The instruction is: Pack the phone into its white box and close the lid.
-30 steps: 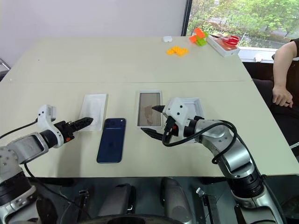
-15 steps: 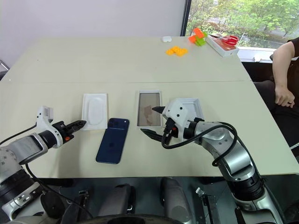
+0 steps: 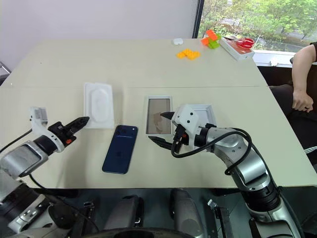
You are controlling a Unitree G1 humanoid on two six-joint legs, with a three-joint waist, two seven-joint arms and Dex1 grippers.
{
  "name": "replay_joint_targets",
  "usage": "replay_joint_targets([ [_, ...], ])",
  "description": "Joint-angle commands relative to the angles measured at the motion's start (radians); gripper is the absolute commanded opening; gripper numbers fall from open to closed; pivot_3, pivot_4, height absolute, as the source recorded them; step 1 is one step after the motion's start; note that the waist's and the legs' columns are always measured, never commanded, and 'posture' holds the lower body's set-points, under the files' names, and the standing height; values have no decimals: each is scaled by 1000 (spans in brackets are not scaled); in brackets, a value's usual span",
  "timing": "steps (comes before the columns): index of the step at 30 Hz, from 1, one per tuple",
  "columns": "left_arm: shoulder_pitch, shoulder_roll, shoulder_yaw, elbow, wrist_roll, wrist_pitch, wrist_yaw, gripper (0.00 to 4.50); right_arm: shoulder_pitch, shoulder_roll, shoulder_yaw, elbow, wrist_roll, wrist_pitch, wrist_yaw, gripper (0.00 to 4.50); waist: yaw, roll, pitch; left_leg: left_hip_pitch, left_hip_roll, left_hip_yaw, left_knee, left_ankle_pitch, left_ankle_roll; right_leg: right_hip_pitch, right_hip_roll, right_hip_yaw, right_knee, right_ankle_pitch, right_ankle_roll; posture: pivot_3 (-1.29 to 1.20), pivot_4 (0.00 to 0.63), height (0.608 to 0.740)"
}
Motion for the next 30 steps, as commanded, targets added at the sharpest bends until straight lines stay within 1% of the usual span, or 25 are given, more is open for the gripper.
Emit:
replay_joint_targets([
  [1,-53,-101,-107,-82,-99,-35,126,23,-21,-14,-33,-1,-1,-21,7,4500,1,-1,0,0,0,0,0,0,0,0,0,0,0,0,0,0,150,734],
  [2,-64,-143,-151,-96,-95,-42,173,23,-23,-18,-38,4,-3,-22,8,4500,2,-1,0,0,-1,0,0,0,0,0,-1,0,0,0,1,0,150,734],
  [5,-76,-218,-258,-130,-69,-85,276,23,-26,-29,-51,16,-10,-27,12,4500,-2,-2,0,0,-1,0,0,0,0,1,-1,1,-1,0,1,0,150,734],
  [7,-80,-261,-315,-121,-80,-102,342,23,-25,-41,-63,27,-18,-33,12,4500,-3,-2,0,0,-1,0,0,0,0,1,0,1,-1,0,1,0,150,734],
  [9,-79,-262,-358,-100,-73,-88,395,23,-25,-55,-76,37,-23,-41,13,4500,-3,-2,1,0,-1,1,0,0,0,1,1,1,0,0,1,0,150,734],
  [13,-80,-279,-396,-57,-138,-116,498,23,-23,-74,-98,56,-28,-51,20,4500,-2,-2,1,0,-1,1,0,0,0,1,2,1,0,-1,0,0,150,734],
  [17,-70,-287,-447,-24,-162,-140,586,23,-21,-78,-98,60,-29,-58,28,4500,-1,-2,1,0,-1,1,0,0,0,1,2,1,0,-1,0,0,150,734],
  [21,-54,-295,-499,3,-195,-185,639,23,-22,-75,-94,61,-32,-58,31,4500,1,-2,1,0,-2,1,0,0,0,1,1,1,-1,0,0,0,150,734],
  [30,-25,-260,-618,50,-262,-274,699,23,-22,-75,-88,66,-40,-58,37,4500,1,-2,1,0,-2,1,0,0,0,1,1,1,-1,-1,-1,0,150,734],
])
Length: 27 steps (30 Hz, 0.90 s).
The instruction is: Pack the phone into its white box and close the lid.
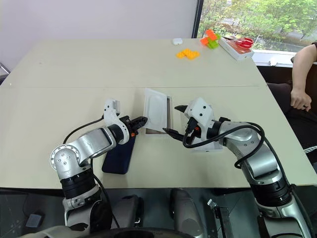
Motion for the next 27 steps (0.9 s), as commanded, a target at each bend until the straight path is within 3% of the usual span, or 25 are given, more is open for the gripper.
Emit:
replay_joint_targets([
  [1,5,21,-47,-2,-47,-46,17,23,-8,-2,-9,-10,0,-16,6,4500,0,0,0,0,0,0,0,0,0,0,0,0,0,0,0,0,150,734],
  [11,14,85,-136,35,-115,-148,41,23,-5,-2,-13,-11,-5,-17,7,4500,1,0,0,0,0,0,0,0,0,0,0,0,0,0,-1,0,150,734],
  [14,18,108,-162,37,-137,-170,36,914,-4,-1,-12,-11,-6,-18,8,4500,1,0,0,0,0,0,0,0,0,0,0,0,0,0,-1,0,150,734],
  [21,34,205,-211,25,-271,-202,17,4472,-7,-1,-12,-8,-7,-17,10,4500,0,0,0,0,0,0,0,0,0,0,0,0,0,0,-1,0,150,734],
  [27,62,392,-222,-41,-432,-235,-55,4472,-14,0,-16,13,-14,-14,-1,4500,-2,0,0,0,0,0,0,0,0,0,0,0,0,0,-1,0,150,734],
])
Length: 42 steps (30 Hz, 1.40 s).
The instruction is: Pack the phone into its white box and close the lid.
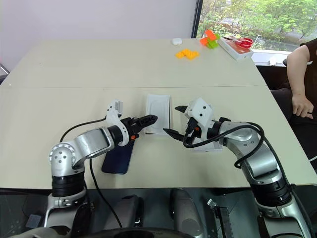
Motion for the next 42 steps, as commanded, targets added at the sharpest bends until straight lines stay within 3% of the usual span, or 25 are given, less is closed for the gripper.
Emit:
replay_joint_targets([
  [1,3,110,0,-88,-114,-25,-79,4472,-16,1,-18,1,-7,-13,-10,4500,-1,0,0,0,0,0,0,0,0,0,0,0,0,0,0,0,150,734],
  [6,38,319,47,-151,-128,-38,-246,4472,-43,7,-26,35,-19,1,-39,4500,-3,0,0,0,0,0,0,0,0,0,-1,0,0,0,-1,0,150,734],
  [9,87,522,100,-217,180,-68,-484,4472,-86,20,-17,57,-25,32,-65,4500,-9,0,1,0,0,1,-1,0,0,-2,0,1,0,-1,-1,0,150,734],
  [12,163,633,89,-236,427,-170,-681,4472,-129,29,13,67,-31,63,-67,4500,-4,2,2,0,1,2,-2,0,-1,-3,1,1,0,-2,-3,0,150,734],
  [15,270,690,77,-263,652,-329,-897,4500,-185,43,69,104,-57,112,-69,3636,-5,3,3,-2,1,3,-2,0,-1,-5,1,1,-1,-2,-3,0,150,734],
  [18,373,726,52,-277,836,-460,-1068,4500,-241,72,123,141,-75,167,-80,2135,-5,2,3,-5,1,3,-2,0,-1,-7,0,1,-3,-2,-3,0,150,734],
  [22,460,730,53,-270,926,-533,-1221,4500,-304,128,186,175,-103,229,-107,48,-5,3,3,-9,2,3,-3,0,0,-10,-1,1,-4,-1,-3,0,150,734],
  [26,511,699,91,-274,916,-558,-1325,4500,-365,211,251,243,-167,263,-172,48,-5,3,3,-20,3,3,-1,0,0,-22,-1,1,1,1,-6,0,150,734],
  [33,560,679,123,-304,933,-551,-1395,4500,-413,301,273,387,-208,284,-200,48,-6,3,3,-19,3,3,-1,0,0,-22,-1,1,1,2,-5,0,150,734],
  [42,566,644,131,-315,958,-533,-1392,4500,-397,245,355,343,-234,396,-130,48,-9,3,3,-18,3,3,-1,0,0,-22,0,1,3,4,-2,0,150,734],
])
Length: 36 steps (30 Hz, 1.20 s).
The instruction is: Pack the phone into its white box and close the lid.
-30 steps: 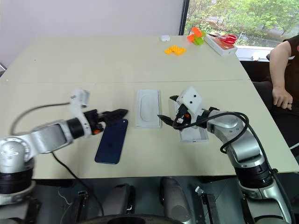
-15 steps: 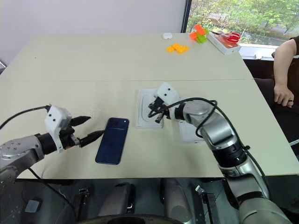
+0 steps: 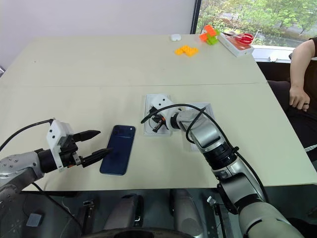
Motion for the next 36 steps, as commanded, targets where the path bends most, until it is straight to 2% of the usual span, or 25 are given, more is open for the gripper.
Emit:
replay_joint_targets([
  [1,4,-8,28,-34,4,5,-5,4500,0,-30,18,-51,-6,56,28,48,0,0,0,0,0,0,0,0,0,0,0,0,0,0,0,0,150,734],
  [8,-11,-24,23,-32,6,18,-7,4500,1,-42,1,-88,-5,85,24,48,0,0,0,1,0,0,0,0,0,1,1,0,1,0,0,0,150,734],
  [12,-11,-48,35,-11,5,22,7,4500,4,-51,-56,-155,-2,-67,30,48,0,0,0,0,0,0,0,0,0,0,1,0,1,0,0,0,150,734],
  [17,-3,-70,104,16,-61,115,64,4500,89,-135,-84,-314,44,-204,139,48,1,-1,0,0,0,0,0,0,0,0,1,0,0,0,1,0,150,734],
  [19,-7,-78,139,31,-96,182,116,4500,139,-176,-73,-393,58,-259,192,48,1,-1,0,0,0,-1,0,0,1,1,0,0,0,0,1,0,150,734],
  [23,-21,-61,185,85,-176,384,223,4500,195,-213,-15,-500,89,-216,253,48,-3,-1,0,2,0,-2,1,0,1,2,1,0,1,-2,4,0,150,734],
  [26,-76,-88,233,127,-311,503,289,4500,193,-211,38,-496,70,-195,264,48,-1,-1,-1,3,1,-2,2,0,1,2,1,0,3,-2,4,0,150,734],
  [28,-138,-40,197,197,-404,690,320,4500,169,-181,82,-451,41,-164,239,48,1,-2,-1,3,1,-3,3,0,0,3,2,-1,4,-2,3,0,150,734],
  [30,-182,-32,179,240,-467,793,349,4500,151,-158,109,-412,17,-135,218,48,0,-2,-2,5,1,-3,3,0,0,4,3,-2,6,-2,3,0,150,734],
  [36,-241,-82,168,263,-565,890,447,4500,129,-133,189,-360,-36,-119,215,48,1,-1,-2,6,0,-3,2,0,0,5,-1,0,6,1,0,0,150,734],
])
